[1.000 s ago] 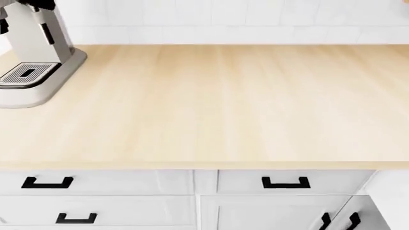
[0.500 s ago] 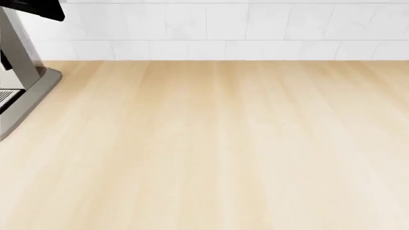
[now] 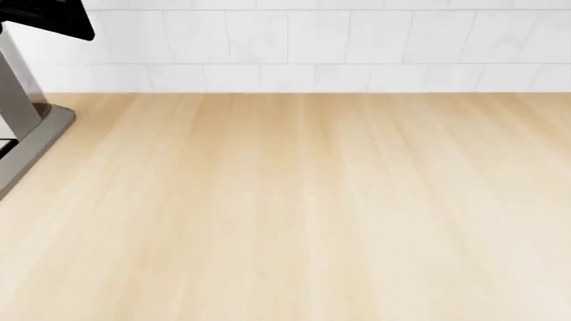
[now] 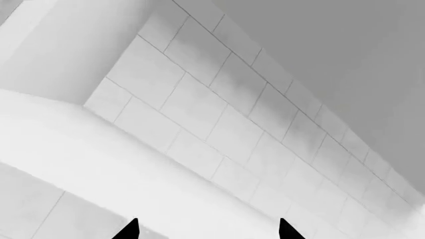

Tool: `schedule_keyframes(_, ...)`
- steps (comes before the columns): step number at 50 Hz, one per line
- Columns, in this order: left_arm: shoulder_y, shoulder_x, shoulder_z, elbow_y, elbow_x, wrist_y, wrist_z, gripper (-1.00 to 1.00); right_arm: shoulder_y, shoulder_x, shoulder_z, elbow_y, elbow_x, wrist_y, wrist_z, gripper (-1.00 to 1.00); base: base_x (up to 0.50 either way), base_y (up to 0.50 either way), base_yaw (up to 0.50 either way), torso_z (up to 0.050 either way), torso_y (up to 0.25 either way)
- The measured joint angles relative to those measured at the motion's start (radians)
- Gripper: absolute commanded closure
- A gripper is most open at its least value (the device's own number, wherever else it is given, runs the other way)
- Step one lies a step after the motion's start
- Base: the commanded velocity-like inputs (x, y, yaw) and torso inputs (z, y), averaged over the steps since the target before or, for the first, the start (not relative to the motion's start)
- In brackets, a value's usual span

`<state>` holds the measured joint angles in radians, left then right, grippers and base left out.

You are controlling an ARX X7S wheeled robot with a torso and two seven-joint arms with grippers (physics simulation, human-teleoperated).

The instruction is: Pick and place the shaker into the drawer. Then close the cabinet.

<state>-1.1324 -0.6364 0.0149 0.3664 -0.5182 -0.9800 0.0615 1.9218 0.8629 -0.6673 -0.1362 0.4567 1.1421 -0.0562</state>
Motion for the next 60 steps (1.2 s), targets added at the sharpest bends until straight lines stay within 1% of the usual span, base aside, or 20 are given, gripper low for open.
schedule_keyframes(4,0.005,0.000,-0.002,0.003,-0.001,-0.001,-0.001,-1.00,-0.003,0.004,0.000,-0.006,-0.003,0.001,0.000,-1.00,0.50,0.00,0.00,0.000,0.000)
schedule_keyframes(11,0.017,0.001,-0.006,0.012,-0.007,-0.005,-0.004,-1.00,-0.008,0.002,0.000,-0.021,0.005,0.010,0.003,-1.00,0.00,0.00,0.00,0.000,0.003)
schedule_keyframes(18,0.057,0.002,-0.028,0.042,-0.023,-0.016,-0.013,-1.00,0.059,-0.018,-0.008,-0.043,-0.013,0.019,0.005,-1.00,0.00,0.00,0.00,0.000,0.001)
schedule_keyframes(23,0.126,0.011,-0.055,0.080,-0.040,-0.022,-0.025,-1.00,0.157,-0.057,-0.017,-0.067,-0.046,0.013,0.008,-1.00,0.00,0.00,0.00,0.000,0.000)
schedule_keyframes(30,0.261,0.037,-0.098,0.137,-0.063,-0.015,-0.043,-1.00,0.289,-0.144,-0.018,-0.074,-0.095,-0.026,-0.006,-1.00,0.00,0.00,0.00,0.000,0.000)
schedule_keyframes(37,0.383,0.067,-0.136,0.182,-0.087,-0.011,-0.062,-1.00,0.322,-0.223,-0.014,0.001,-0.112,-0.095,-0.014,-1.00,0.00,0.00,0.00,0.000,0.002)
schedule_keyframes(41,0.443,0.081,-0.159,0.203,-0.100,-0.011,-0.073,-1.00,0.324,-0.286,-0.003,0.082,-0.109,-0.162,-0.023,-1.00,0.00,0.00,0.01,0.000,0.002)
schedule_keyframes(46,0.519,0.098,-0.188,0.226,-0.109,-0.003,-0.083,-1.00,0.326,-0.385,0.011,0.241,-0.070,-0.279,-0.060,-1.00,0.00,0.00,0.00,0.002,0.000)
schedule_keyframes(50,0.590,0.111,-0.212,0.241,-0.109,0.015,-0.087,-1.00,0.335,-0.478,0.020,0.416,-0.087,-0.406,-0.085,-1.00,0.00,0.00,0.00,0.002,0.000)
schedule_keyframes(53,0.647,0.122,-0.229,0.250,-0.106,0.036,-0.086,-1.00,0.357,-0.547,0.023,0.590,-0.091,-0.526,-0.110,-1.00,0.00,0.00,0.01,0.007,0.000)
schedule_keyframes(57,0.719,0.136,-0.249,0.259,-0.101,0.064,-0.083,-1.00,0.391,-0.621,-0.040,0.806,-0.043,-0.681,-0.127,-1.00,0.01,0.00,0.01,0.003,0.000)
schedule_keyframes(60,0.770,0.146,-0.263,0.263,-0.098,0.085,-0.080,-1.00,0.408,-0.674,-0.107,0.929,-0.012,-0.777,-0.129,-1.00,0.00,0.00,0.00,0.000,0.000)
